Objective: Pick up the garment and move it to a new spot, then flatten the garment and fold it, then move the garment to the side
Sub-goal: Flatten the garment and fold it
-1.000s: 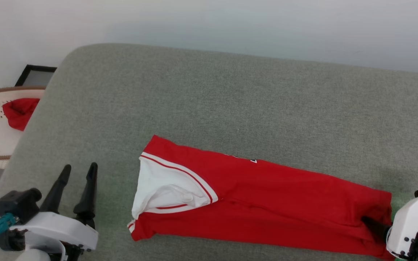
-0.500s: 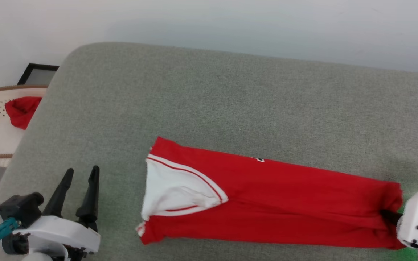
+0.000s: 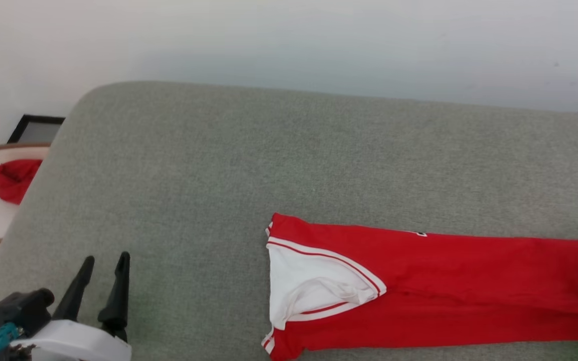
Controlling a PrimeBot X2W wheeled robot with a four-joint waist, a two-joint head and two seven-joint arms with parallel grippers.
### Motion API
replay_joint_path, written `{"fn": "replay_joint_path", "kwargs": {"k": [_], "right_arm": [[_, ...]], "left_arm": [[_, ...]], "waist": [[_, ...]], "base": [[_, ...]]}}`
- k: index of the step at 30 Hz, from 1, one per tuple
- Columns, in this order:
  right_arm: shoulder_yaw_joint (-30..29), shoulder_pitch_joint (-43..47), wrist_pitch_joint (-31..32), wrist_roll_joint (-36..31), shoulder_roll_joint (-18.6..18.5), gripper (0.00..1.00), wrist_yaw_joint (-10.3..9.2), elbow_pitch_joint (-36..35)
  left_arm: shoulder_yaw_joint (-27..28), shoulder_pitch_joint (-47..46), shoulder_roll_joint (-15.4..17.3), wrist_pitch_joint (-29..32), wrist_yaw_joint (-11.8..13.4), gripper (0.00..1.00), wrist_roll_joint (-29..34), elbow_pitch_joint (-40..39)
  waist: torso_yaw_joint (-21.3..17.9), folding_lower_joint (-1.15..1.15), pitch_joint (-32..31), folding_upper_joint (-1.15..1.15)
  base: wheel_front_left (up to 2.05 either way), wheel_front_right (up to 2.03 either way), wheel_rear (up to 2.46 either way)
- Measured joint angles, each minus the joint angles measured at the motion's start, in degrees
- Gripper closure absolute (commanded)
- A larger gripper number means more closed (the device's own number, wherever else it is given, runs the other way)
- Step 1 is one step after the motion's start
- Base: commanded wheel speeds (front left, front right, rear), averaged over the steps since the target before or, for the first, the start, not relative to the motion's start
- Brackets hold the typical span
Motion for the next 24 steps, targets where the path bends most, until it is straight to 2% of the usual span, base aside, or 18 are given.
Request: {"fn": "replay_joint_path", "kwargs": {"k": [4, 10, 13, 18, 24], "right_arm": [[2.36, 0.08, 4.17, 3.96, 1.72, 1.00, 0.00, -5.64], [6.99, 0.69, 9.90, 8.12, 8.12, 1.00, 0.00, -16.28], [10.18, 0.71, 10.79, 8.55, 11.17, 1.00, -0.01, -19.06], [16.96, 0.42, 9.89, 8.67, 14.12, 1.00, -0.01, -18.50], [24.59, -2.43, 5.27, 7.98, 15.02, 1.00, -0.01, -12.13]], "left_arm": [[0.02, 1.33, 0.29, 0.43, 0.19, 0.00, -0.40, -0.12], [-0.62, 2.10, 0.24, 1.02, 0.45, 0.00, -0.49, -0.54], [-1.36, 2.18, 0.07, 1.47, 0.60, 0.00, -0.47, -0.70], [-2.80, 1.63, -0.77, 2.25, 0.32, 0.00, -0.33, -0.54], [-4.82, -1.11, -2.47, 2.80, -0.35, 0.00, 0.20, 0.64]], "waist": [[-0.75, 0.00, -1.59, 0.00], [-1.20, 0.00, -4.27, 0.00], [-0.76, 0.00, -5.30, 0.00], [1.30, 0.00, -5.94, 0.00], [4.47, 0.00, -6.00, 0.00]], "base": [[0.00, 0.00, 0.00], [0.00, 0.00, 0.00], [0.00, 0.00, 0.00], [0.00, 0.00, 0.00], [0.00, 0.00, 0.00]]}}
